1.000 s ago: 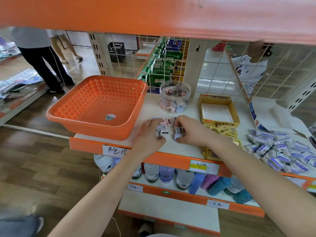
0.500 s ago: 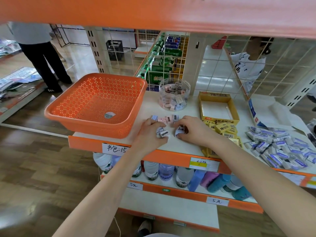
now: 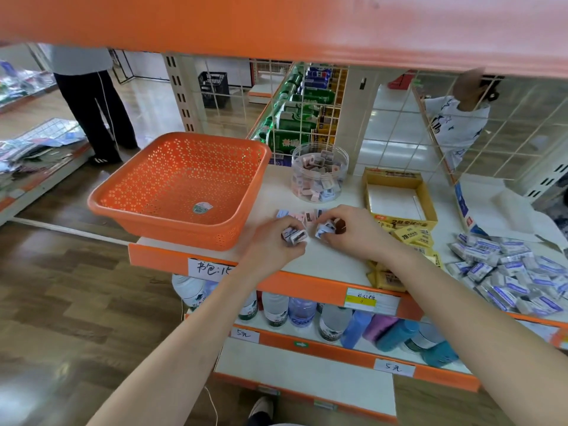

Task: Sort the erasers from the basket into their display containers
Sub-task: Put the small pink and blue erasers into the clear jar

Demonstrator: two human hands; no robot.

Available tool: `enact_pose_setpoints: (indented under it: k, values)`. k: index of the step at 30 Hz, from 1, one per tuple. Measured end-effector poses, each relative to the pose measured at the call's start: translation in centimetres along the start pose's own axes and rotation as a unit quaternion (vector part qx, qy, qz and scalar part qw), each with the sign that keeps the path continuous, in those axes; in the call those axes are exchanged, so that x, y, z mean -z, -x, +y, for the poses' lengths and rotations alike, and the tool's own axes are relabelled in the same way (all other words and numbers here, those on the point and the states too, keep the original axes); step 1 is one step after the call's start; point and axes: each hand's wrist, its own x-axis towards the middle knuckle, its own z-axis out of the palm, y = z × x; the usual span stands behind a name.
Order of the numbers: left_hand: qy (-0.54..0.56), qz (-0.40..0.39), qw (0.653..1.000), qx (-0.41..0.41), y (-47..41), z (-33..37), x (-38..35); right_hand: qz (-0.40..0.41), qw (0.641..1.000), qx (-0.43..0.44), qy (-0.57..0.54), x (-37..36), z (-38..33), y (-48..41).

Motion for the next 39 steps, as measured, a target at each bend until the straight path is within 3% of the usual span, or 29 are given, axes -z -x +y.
enact_pose_setpoints:
  k: [3, 12, 21, 29, 39]
  values:
    - [0.008, 0.006, 1.000, 0.005, -1.0, 1.3, 0.7, 0.042, 0.998, -0.006, -0.038, 1.2, -0.4, -0.7]
    - [-0.044, 0.064, 0.992, -0.096, -6.4, 7.2, 4.1, 0.142, 0.988, -0.036, -0.055, 5.4, -0.3, -4.8]
    - [-0.117, 0.021, 0.990, -0.077, -12.0, 5.6, 4.7, 0.162, 0.983, -0.046, -0.071, 6.4, 0.9, -7.9]
    - [-0.097, -0.011, 0.993, -0.062, -13.7, 6.3, 4.1, 0.141, 0.987, -0.034, -0.073, 6.3, 1.4, -9.0]
    - [-0.141, 0.006, 0.988, -0.059, -12.8, 6.6, 4.9, 0.159, 0.984, -0.024, -0.073, 6.0, 1.7, -8.2]
